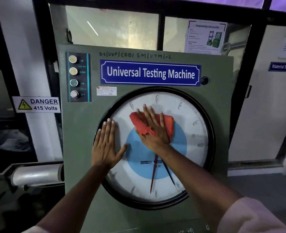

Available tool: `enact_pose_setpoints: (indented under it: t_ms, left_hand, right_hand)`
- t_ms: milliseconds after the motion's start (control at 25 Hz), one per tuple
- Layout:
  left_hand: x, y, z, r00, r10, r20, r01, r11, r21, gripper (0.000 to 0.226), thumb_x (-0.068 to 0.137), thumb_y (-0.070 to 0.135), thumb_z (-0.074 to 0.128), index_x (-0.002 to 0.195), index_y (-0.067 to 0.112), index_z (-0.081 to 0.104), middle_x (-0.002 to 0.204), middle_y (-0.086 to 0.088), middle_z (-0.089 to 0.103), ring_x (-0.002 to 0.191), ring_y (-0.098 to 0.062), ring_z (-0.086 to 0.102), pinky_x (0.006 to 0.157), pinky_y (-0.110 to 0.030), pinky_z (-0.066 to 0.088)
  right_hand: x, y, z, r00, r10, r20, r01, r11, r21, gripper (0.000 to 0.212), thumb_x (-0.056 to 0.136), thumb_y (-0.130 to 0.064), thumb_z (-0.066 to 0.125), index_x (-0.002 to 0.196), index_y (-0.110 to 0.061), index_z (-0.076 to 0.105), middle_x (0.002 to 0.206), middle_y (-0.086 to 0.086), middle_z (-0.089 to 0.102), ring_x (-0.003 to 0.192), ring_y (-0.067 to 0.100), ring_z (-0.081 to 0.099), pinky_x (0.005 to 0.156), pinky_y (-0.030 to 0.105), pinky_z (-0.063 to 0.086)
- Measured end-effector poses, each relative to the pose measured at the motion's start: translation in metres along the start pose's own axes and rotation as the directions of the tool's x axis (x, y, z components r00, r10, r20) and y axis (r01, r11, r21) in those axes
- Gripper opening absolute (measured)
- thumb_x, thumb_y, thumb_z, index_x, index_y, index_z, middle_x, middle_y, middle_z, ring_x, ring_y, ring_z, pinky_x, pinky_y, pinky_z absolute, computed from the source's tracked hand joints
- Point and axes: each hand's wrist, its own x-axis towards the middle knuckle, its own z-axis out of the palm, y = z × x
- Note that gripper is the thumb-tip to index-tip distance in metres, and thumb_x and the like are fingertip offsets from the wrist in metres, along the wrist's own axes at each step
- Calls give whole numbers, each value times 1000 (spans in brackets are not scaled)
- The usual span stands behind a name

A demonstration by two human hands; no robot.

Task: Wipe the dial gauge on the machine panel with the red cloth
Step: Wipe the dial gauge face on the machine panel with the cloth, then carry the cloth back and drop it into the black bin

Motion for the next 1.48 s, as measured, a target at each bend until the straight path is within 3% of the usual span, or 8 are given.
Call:
enact_pose_setpoints:
  t_ms: [120,280,440,600,920,1080,1360,1480]
  left_hand:
    - [0,6,-16,999,33,34,-32,999,-24,100,99,74,34,173,14,2,182,-6,-2,169,-22,0,137,-43,5]
    - [27,24,-61,993,110,48,-111,994,3,97,100,72,31,173,14,3,182,-5,-2,169,-22,-2,137,-44,4]
    - [42,56,-116,989,133,70,-137,988,67,99,100,77,25,173,17,-1,182,-2,-7,168,-20,-6,137,-43,-1]
    - [28,67,-172,998,22,56,-30,988,152,102,98,78,24,173,13,1,182,-3,-5,168,-18,-6,136,-41,-3]
    - [-95,-41,-314,938,-347,23,311,867,391,105,98,80,26,172,12,-3,182,-4,-7,168,-18,-9,137,-42,-5]
    - [-184,-110,-392,876,-483,-4,420,758,498,105,98,81,29,173,13,-1,182,-3,-6,168,-17,-9,136,-41,-7]
    - [-364,-232,-528,760,-649,-40,526,578,625,104,97,81,20,173,12,2,182,-4,-4,169,-18,-6,137,-43,-3]
    - [-437,-273,-581,709,-705,-33,545,517,660,107,94,82,15,173,11,5,182,-5,-1,169,-20,-3,137,-44,-2]
  right_hand:
    - [-25,34,-16,990,-37,135,51,993,-107,74,107,-64,25,171,-35,1,180,-6,-3,166,16,-1,133,58,4]
    - [-35,90,-74,972,173,159,-165,984,-60,70,111,-55,30,171,-34,-1,180,-3,-6,166,19,-3,132,59,-3]
    - [0,100,-140,984,80,157,-81,997,0,69,113,-53,30,170,-37,-3,179,-2,-15,166,19,-9,131,61,-7]
    - [25,51,-175,981,-41,190,15,991,136,67,110,-62,19,167,-44,-10,178,-7,-21,164,14,-17,131,59,-12]
    - [25,-146,-183,918,-273,289,121,884,452,66,109,-64,24,168,-39,11,174,-20,-22,163,3,-11,133,54,-8]
    - [8,-275,-188,875,-383,297,126,771,625,77,107,-69,28,167,-39,-8,178,-19,-9,164,3,-3,132,47,-13]
    - [-45,-542,-211,727,-630,275,303,653,694,73,107,-70,22,169,-38,4,178,-17,-16,164,6,-10,132,53,-13]
    - [-77,-639,-225,666,-707,240,374,594,712,70,106,-71,20,164,-45,-9,178,-16,-13,164,7,-10,131,54,-15]
